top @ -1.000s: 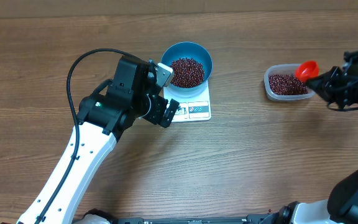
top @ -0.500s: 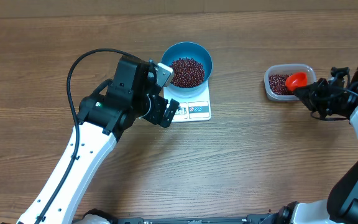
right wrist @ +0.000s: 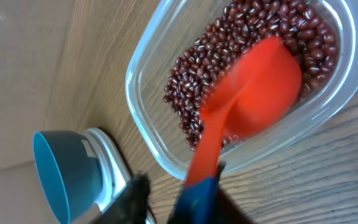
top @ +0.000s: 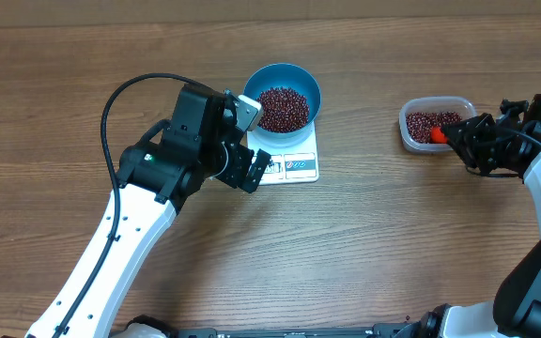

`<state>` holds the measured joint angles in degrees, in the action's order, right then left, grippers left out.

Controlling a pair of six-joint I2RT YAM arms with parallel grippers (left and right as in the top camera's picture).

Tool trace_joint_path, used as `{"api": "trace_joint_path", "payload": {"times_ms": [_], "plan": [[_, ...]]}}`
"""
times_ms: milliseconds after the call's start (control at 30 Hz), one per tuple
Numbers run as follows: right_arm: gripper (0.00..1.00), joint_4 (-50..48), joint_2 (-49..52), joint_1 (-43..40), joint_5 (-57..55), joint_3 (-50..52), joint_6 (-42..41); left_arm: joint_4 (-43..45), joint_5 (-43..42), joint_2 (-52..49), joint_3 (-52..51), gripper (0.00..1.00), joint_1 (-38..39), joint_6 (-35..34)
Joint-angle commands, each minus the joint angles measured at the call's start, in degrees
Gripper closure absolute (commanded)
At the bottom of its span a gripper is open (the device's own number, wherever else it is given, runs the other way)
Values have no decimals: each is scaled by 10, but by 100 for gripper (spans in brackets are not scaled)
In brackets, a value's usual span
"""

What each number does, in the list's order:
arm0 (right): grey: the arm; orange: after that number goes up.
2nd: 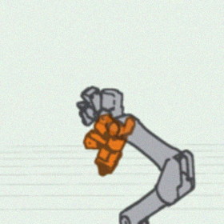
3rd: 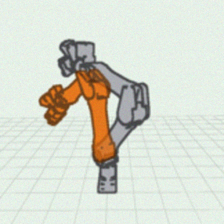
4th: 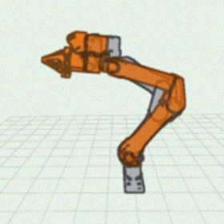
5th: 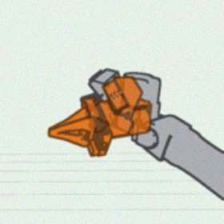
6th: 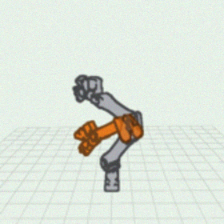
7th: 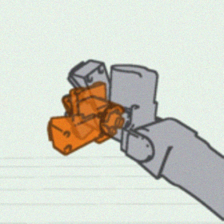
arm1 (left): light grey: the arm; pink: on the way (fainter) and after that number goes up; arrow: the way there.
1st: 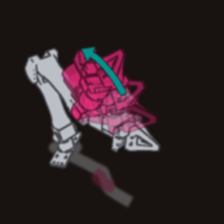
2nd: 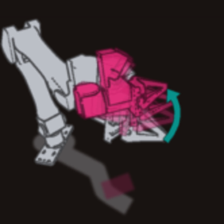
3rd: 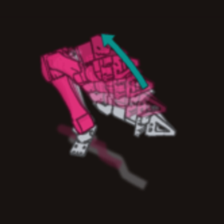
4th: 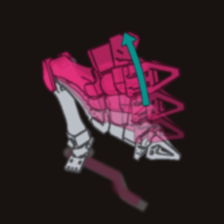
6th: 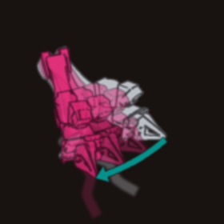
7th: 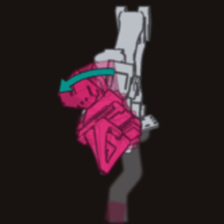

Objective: Scoop item into bowl and weigh 150g on scale
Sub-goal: 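Open the right gripper to release the scoop in the tub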

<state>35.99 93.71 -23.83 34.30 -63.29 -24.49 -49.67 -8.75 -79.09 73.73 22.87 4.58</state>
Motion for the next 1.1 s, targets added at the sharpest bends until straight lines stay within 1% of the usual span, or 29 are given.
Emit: {"api": "trace_joint_path", "payload": {"times_ms": [0, 100, 200, 300, 367, 433, 500, 567, 700, 867, 933, 1067], "plan": [[64, -2, -3, 7, -2, 3, -10, 2, 3, 3, -1, 0, 0, -7], [58, 0, -3, 12, -2, 3, -10, 2, 3, 3, -1, 1, 0, -7], [47, 7, -3, 17, -2, 3, -10, 2, 3, 3, -1, 1, 0, -7], [39, 12, -3, 17, -2, 3, -10, 2, 3, 3, -1, 0, 0, -7], [35, 17, -3, 17, -2, 3, -10, 2, 3, 3, -1, 1, 0, -7], [29, 22, -3, 17, -2, 3, -5, 2, 3, 3, -1, 0, 0, -7], [15, 27, -3, 16, -2, 2, 8, 2, 3, 3, -1, 1, 0, -7], [7, 32, -5, 11, -4, -3, 10, 2, 3, 3, -1, 1, 0, -7], [0, 74, -25, -1, -7, -43, 50, 2, 3, 3, -1, 0, 0, -7], [0, 175, -60, -3, -69, -124, 105, 2, 3, 3, -1, 1, 0, -7], [0, 237, -82, -3, -79, -171, 143, 2, 3, 3, -1, 1, 0, -7], [0, 281, -108, -3, -79, -195, 169, 2, 3, 3, -1, 0, 0, -7]]}}
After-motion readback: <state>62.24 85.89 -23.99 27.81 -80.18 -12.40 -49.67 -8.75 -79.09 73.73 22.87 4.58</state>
